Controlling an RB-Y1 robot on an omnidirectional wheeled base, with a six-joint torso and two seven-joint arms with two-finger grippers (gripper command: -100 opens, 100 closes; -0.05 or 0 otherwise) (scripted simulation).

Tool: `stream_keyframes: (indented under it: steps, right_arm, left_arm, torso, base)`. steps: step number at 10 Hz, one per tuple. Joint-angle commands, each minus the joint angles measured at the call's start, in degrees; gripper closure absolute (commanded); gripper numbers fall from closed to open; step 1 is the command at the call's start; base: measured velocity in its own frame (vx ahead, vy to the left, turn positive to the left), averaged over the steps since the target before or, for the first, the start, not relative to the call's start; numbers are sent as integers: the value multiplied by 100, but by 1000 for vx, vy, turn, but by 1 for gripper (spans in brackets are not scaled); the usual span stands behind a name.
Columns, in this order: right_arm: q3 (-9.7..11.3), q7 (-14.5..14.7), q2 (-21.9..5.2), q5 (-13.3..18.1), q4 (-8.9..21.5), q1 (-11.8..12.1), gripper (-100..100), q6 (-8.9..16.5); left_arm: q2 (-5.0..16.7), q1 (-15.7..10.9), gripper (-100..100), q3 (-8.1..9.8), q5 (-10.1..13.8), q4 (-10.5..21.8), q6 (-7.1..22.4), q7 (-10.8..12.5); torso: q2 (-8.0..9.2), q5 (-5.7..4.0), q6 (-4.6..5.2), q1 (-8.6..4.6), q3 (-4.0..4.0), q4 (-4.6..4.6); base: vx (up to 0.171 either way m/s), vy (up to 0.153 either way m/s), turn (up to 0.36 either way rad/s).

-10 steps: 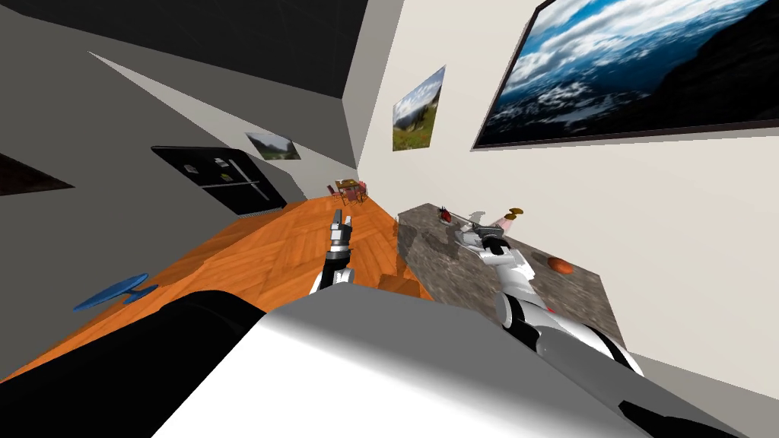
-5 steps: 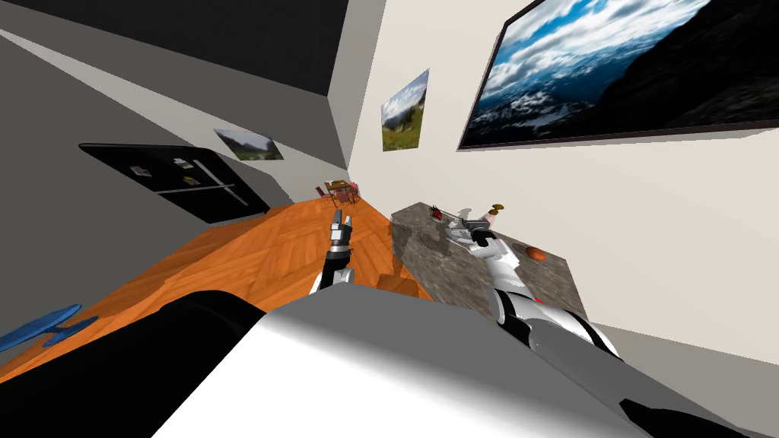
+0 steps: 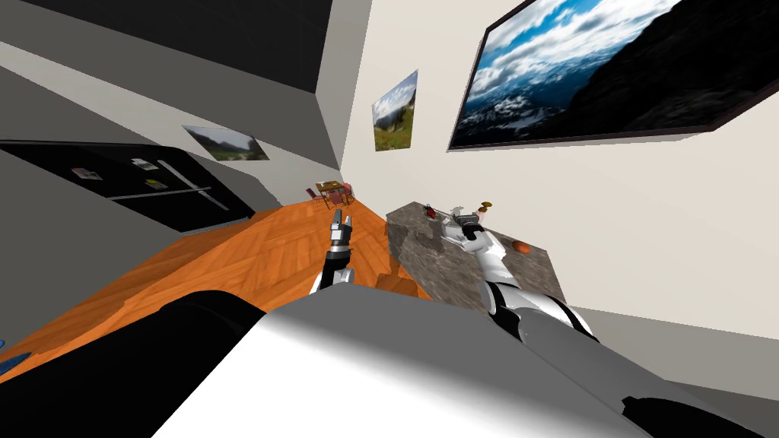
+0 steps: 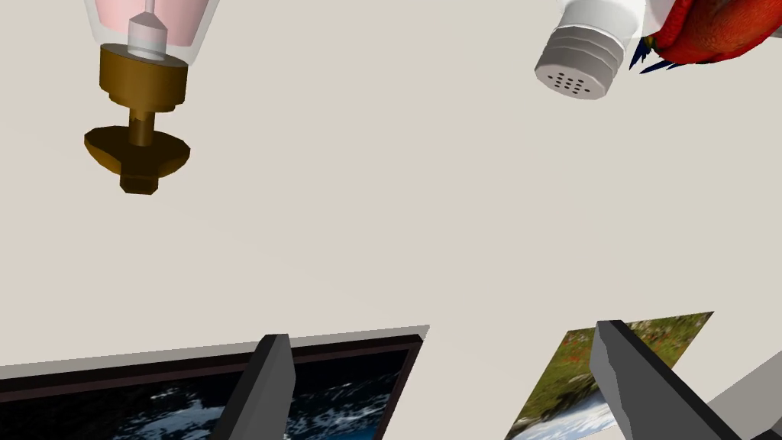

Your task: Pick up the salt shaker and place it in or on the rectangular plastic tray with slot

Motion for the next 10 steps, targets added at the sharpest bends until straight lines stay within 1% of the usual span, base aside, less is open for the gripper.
stream_keyframes:
  steps: [1,2,3,4,5,6,10]
  right_arm:
    - [286,-286,58,286,-126,-134,-100,205]
    - [324,-393,58,307,-126,-134,-100,205]
    - [557,-641,132,514,-187,-294,-100,346]
    - [557,-706,132,612,-187,-294,-100,346]
    - [450,-591,169,583,-144,-289,-100,283]
    - [456,-615,170,597,-140,-299,0,291]
    - [456,-613,170,595,-140,-298,0,290]
  left_arm:
    - [0,0,0,0,0,0,0,0]
    - [0,1,0,1,0,0,0,0]
    - [0,0,0,0,0,0,0,0]
    - [0,1,0,1,0,0,0,0]
    - [0,0,0,0,0,0,0,0]
    - [0,0,0,0,0,0,0,0]
    - [0,0,0,0,0,0,0,0]
  torso:
    - [0,0,0,0,0,0]
    - [0,0,6,-3,0,1]
    - [-1,0,1,-2,-1,0]
    - [-3,0,4,-3,-2,0]
    - [-3,0,0,-2,-2,0]
    - [1,0,1,-1,0,0]
    - [5,0,1,-1,3,1]
  base:
    - [13,-8,-223]
    - [13,-4,-126]
    - [18,-11,-211]
    - [17,-4,-112]
    - [7,-1,-3]
    - [0,0,0]
    - [0,0,0]
